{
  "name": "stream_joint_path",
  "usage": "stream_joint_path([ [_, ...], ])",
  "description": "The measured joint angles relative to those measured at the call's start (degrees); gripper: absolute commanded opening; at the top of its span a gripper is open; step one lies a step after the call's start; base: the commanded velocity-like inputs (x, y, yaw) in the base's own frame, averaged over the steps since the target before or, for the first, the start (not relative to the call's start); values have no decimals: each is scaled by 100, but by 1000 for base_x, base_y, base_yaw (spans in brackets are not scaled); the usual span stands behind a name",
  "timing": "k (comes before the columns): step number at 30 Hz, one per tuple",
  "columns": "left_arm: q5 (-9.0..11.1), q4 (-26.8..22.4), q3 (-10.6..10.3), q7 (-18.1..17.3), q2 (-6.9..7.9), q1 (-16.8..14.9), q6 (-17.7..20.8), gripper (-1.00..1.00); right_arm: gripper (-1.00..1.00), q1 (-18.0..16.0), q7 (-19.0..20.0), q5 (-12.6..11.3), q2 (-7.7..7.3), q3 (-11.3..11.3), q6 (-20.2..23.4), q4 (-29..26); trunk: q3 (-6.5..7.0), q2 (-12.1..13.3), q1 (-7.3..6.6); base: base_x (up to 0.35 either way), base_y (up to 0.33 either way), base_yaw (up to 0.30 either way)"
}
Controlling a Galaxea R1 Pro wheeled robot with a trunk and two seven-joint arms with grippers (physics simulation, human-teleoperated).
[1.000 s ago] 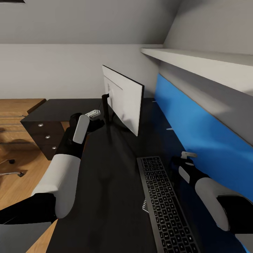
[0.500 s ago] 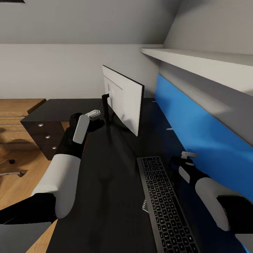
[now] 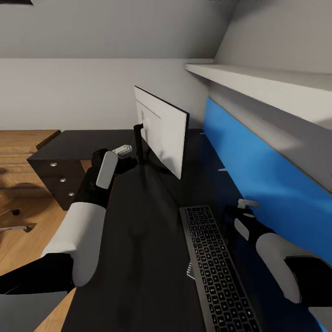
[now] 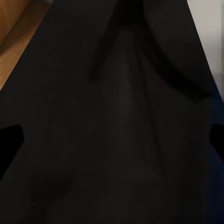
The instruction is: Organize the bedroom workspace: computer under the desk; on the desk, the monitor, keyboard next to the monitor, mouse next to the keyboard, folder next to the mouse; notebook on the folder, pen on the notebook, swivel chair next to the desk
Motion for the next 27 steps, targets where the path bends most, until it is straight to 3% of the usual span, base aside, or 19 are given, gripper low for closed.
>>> stream_joint_path([
  [13, -11, 229, -9, -14, 0, 0, -17, 100, -100, 0, 5, 1, 0, 3, -6, -24, 234, 522, -286, 0, 0, 0],
  [27, -23, 386, -13, -12, 0, 2, -40, 100, -100, 10, 28, -16, 8, 8, -29, -330, 234, 523, -286, 0, 0, 0],
])
